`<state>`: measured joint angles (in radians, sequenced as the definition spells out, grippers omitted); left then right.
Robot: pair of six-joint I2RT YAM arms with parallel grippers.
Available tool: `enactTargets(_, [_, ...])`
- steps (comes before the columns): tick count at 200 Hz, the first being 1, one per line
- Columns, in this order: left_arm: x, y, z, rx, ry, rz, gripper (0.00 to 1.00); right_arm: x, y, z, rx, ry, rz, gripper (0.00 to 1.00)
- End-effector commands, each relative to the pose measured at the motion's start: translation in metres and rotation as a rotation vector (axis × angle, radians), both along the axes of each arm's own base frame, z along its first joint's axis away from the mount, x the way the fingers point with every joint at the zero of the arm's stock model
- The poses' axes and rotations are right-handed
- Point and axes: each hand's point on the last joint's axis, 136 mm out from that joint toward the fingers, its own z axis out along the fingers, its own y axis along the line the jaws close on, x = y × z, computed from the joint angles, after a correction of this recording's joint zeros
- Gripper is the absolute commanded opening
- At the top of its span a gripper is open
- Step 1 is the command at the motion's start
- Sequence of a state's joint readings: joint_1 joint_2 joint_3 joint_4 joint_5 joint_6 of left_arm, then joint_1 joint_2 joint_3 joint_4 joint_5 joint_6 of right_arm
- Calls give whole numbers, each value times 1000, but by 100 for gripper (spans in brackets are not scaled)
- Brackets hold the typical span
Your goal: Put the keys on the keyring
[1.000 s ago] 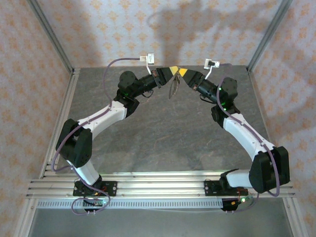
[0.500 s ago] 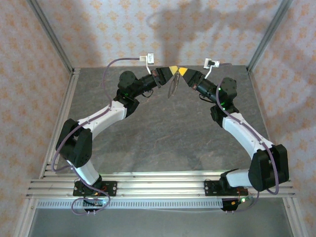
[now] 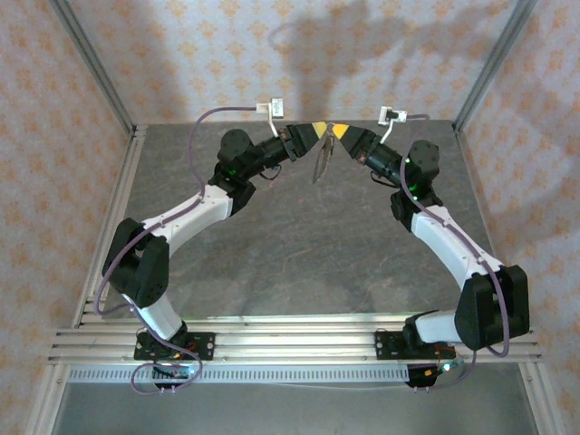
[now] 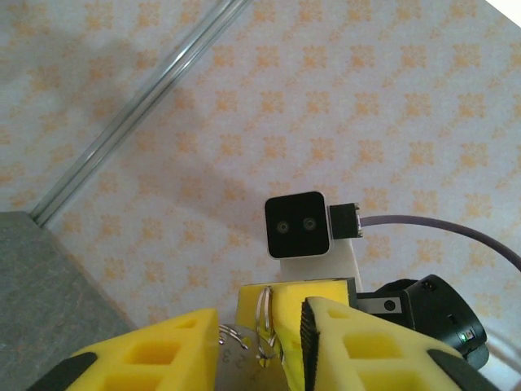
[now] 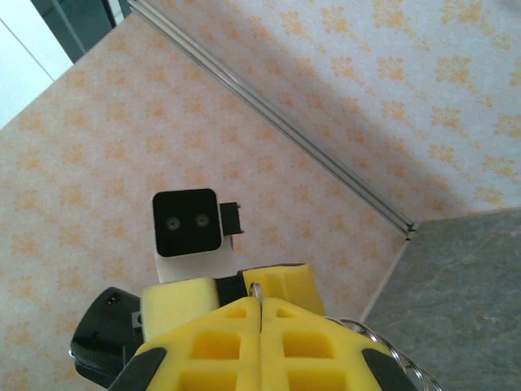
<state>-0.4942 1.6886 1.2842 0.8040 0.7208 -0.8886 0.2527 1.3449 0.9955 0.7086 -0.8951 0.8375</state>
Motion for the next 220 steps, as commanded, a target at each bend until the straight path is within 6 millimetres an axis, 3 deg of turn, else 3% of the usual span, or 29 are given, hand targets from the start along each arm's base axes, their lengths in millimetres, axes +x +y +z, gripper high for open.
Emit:
enactTargets(1, [-10,20,46,-27,-103,35,39,-8,4,20,-53,-88,54,0])
enactTargets(43, [-9,29,47,92,-135,23,48,-10,12,14,-186,-100,118,0])
enactTargets(117, [-7,26,18,386,-179,-171,58,8,26,-8,-334,-73,287,0])
enactTargets(155, [1,26,2,450,-161,-230,52,18,28,-17,-356,-46,336,0])
enactTargets(220, [21,28,-19,469,-108,-248,40,17,28,-22,-371,-40,361,0])
